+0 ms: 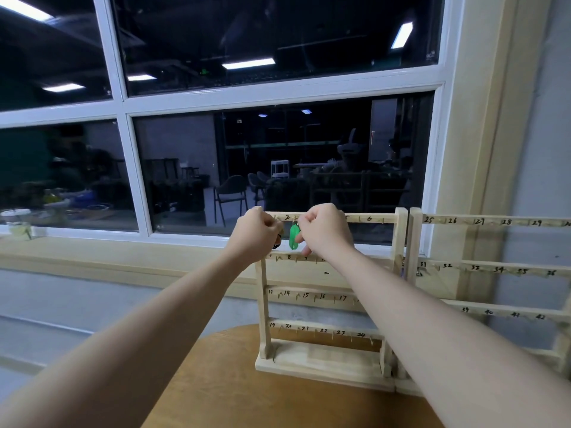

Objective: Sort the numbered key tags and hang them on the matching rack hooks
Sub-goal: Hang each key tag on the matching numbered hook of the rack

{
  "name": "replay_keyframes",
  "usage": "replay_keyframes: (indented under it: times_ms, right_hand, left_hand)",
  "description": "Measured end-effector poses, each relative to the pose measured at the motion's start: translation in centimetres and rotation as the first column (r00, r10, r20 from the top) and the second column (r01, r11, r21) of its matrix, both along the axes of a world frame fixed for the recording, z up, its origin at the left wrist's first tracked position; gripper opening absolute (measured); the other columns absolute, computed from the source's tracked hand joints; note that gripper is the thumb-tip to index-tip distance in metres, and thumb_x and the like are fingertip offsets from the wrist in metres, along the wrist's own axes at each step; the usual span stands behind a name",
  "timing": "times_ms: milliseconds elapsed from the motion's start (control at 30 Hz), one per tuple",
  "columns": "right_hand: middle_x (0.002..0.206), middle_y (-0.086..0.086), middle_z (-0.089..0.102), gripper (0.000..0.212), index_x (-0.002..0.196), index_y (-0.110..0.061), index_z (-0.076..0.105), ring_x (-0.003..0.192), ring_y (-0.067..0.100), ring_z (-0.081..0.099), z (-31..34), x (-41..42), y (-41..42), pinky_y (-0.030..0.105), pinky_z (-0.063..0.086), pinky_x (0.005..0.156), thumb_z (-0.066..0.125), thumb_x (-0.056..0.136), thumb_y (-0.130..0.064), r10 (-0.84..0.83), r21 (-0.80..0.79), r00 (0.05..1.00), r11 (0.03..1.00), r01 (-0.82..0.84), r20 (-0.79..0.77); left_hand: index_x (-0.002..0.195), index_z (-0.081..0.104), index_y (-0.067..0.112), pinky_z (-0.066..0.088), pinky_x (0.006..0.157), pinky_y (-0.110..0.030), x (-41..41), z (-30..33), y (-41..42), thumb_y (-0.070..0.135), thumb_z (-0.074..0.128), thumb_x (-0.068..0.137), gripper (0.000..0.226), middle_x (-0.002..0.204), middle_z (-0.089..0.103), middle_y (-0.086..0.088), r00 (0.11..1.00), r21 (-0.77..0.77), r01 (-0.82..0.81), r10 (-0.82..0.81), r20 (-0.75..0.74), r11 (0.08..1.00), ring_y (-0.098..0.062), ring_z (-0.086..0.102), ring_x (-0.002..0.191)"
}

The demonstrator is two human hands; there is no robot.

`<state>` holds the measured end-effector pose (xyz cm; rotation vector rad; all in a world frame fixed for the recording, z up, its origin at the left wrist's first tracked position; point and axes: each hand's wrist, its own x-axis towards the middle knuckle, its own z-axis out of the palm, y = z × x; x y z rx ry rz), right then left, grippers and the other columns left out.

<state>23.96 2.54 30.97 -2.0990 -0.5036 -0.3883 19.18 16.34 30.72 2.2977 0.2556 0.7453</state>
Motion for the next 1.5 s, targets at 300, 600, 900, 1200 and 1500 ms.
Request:
replay_keyframes:
  times_ms: [300, 600, 900, 1200, 1500]
  right_hand:
    - [0.072, 0.002, 0.072, 0.029, 0.078, -0.014, 0.066, 0.043, 0.016, 0.067, -0.6, -0.2, -0.2, 0.039, 0.063, 0.059, 0.046, 0.100, -0.015, -0.053, -0.097, 0.994, 0.993, 0.062, 0.094]
    - [0.073, 0.002, 0.074, 0.029, 0.080, -0.014, 0.067, 0.048, 0.015, 0.069, -0.7, -1.0, -0.5, 0.036, 0.064, 0.062, 0.048, 0.101, -0.017, -0.004, -0.048, 1.000, 0.999, 0.005, 0.005]
    - [0.062, 0.000, 0.072, 0.030, 0.076, -0.012, 0.068, 0.043, 0.014, 0.067, 0.5, -1.4, 0.7, 0.027, 0.052, 0.048, 0.047, 0.099, -0.013, -0.057, 0.035, 0.998, 0.998, 0.058, -0.029]
    - [0.058, 0.002, 0.071, 0.034, 0.078, -0.010, 0.067, 0.041, 0.013, 0.066, 0.0, -0.8, 0.9, 0.024, 0.050, 0.047, 0.042, 0.101, -0.014, -0.087, 0.026, 0.996, 0.996, 0.088, -0.034]
    - [0.069, 0.002, 0.071, 0.030, 0.070, -0.016, 0.063, 0.057, 0.023, 0.070, -1.3, -0.9, 0.1, 0.040, 0.063, 0.061, 0.049, 0.097, -0.019, -0.114, -0.138, 0.987, 0.982, 0.129, 0.115]
  left_hand:
    - [0.091, 0.074, 0.007, 0.046, 0.052, -0.022, -1.3, -2.1, -0.4, 0.020, 0.056, 0.102, 0.024, 0.074, 0.069, -0.003, 0.991, -0.091, 0.050, -0.060, -0.116, 0.995, -0.013, 0.054, 0.057]
    - [0.091, 0.075, 0.005, 0.043, 0.050, -0.023, -2.6, -2.7, -0.9, 0.020, 0.056, 0.102, 0.027, 0.074, 0.070, -0.004, 0.982, -0.068, 0.065, -0.076, -0.172, 0.996, -0.013, 0.051, 0.055]
    - [0.090, 0.074, 0.006, 0.042, 0.048, -0.021, -3.4, -1.9, -0.4, 0.024, 0.055, 0.103, 0.030, 0.072, 0.069, -0.003, 0.987, -0.069, 0.058, -0.067, -0.148, 0.996, -0.012, 0.050, 0.051]
    - [0.091, 0.074, 0.003, 0.042, 0.047, -0.016, -4.2, -3.0, -0.3, 0.027, 0.052, 0.104, 0.035, 0.072, 0.069, -0.005, 0.983, -0.077, 0.088, -0.099, -0.153, 0.993, -0.008, 0.050, 0.050]
    - [0.091, 0.073, 0.002, 0.043, 0.051, -0.020, -4.7, -4.5, -1.4, 0.028, 0.050, 0.105, 0.038, 0.071, 0.066, -0.004, 0.968, -0.119, 0.156, -0.176, -0.178, 0.981, -0.011, 0.051, 0.053]
